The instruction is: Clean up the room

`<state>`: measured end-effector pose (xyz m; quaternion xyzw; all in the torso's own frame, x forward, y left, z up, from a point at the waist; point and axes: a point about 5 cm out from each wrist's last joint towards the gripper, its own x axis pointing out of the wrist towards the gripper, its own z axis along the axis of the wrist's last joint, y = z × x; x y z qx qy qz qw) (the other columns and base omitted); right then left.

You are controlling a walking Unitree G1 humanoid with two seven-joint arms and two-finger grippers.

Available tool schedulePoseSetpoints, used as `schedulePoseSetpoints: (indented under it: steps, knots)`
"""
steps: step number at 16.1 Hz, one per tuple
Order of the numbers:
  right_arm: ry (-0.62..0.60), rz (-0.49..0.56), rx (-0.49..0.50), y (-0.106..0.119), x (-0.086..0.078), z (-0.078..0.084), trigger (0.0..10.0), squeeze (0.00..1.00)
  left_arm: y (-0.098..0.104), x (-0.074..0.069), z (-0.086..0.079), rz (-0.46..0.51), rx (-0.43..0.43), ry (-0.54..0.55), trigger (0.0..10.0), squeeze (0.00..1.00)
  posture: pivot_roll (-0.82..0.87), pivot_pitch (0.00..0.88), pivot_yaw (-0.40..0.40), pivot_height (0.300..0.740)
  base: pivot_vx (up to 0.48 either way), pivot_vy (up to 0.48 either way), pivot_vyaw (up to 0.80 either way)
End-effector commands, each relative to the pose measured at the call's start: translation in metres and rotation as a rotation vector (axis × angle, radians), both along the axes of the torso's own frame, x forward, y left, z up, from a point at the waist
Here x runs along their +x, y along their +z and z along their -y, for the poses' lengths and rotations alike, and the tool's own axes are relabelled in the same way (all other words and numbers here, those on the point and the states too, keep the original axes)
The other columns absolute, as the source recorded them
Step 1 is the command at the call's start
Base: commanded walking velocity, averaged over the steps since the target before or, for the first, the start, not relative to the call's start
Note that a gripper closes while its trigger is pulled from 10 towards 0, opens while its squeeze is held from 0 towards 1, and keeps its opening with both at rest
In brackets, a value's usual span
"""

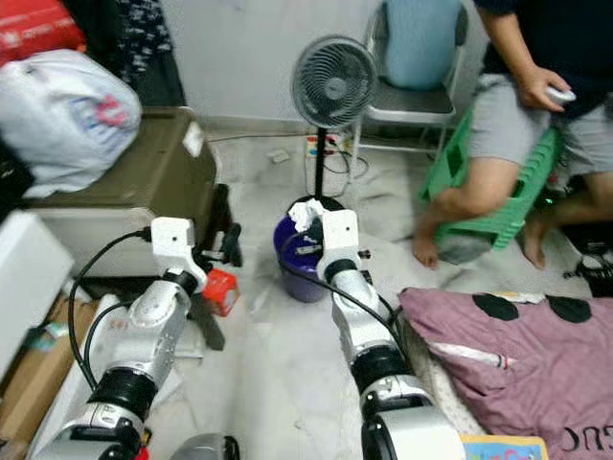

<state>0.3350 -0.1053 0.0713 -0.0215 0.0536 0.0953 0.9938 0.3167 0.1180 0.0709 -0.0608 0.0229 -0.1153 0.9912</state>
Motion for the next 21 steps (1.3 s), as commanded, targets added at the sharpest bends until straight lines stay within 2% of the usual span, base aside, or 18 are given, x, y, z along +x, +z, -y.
schedulePoseSetpoints:
  steps: [1, 8, 13, 14, 15, 21]
  knots:
    - [0.001, -0.007, -0.012, -0.003, -0.001, 0.003, 10.0, 0.0, -0.002, -0.001, 0.004, -0.004, 0.003, -0.01, 10.0, 0.0, 0.05, 0.0, -0.015, 0.74, 0.322, 0.0, 0.0]
    - [0.012, -0.015, -0.006, -0.004, 0.0, 0.0, 10.0, 0.0, -0.009, -0.005, 0.003, -0.014, 0.014, -0.009, 10.0, 0.0, 0.07, 0.0, -0.036, 0.74, 0.327, 0.0, 0.0]
    - [0.036, -0.019, -0.019, -0.004, 0.001, -0.003, 10.0, 0.0, -0.01, -0.003, -0.002, -0.018, 0.051, 0.069, 10.0, 0.0, 0.08, 0.0, -0.048, 0.74, 0.0, 0.0, 0.0]
    - [0.036, -0.015, -0.017, -0.004, 0.001, -0.004, 10.0, 0.0, -0.008, -0.004, -0.003, -0.002, 0.026, 0.066, 10.0, 0.0, 0.08, 0.0, -0.043, 0.74, 0.0, 0.0, 0.8]
    - [0.031, -0.014, -0.016, -0.004, 0.0, -0.004, 10.0, 0.0, -0.006, -0.004, -0.001, 0.016, -0.019, 0.019, 10.0, 0.0, 0.08, 0.0, -0.037, 0.74, 0.0, 0.0, 0.8]
    - [0.017, -0.02, -0.001, -0.006, 0.0, -0.004, 10.0, 0.0, -0.007, -0.004, -0.008, 0.012, 0.046, 0.05, 10.0, 0.0, 0.08, 0.0, -0.027, 0.74, 0.0, 0.0, 0.8]
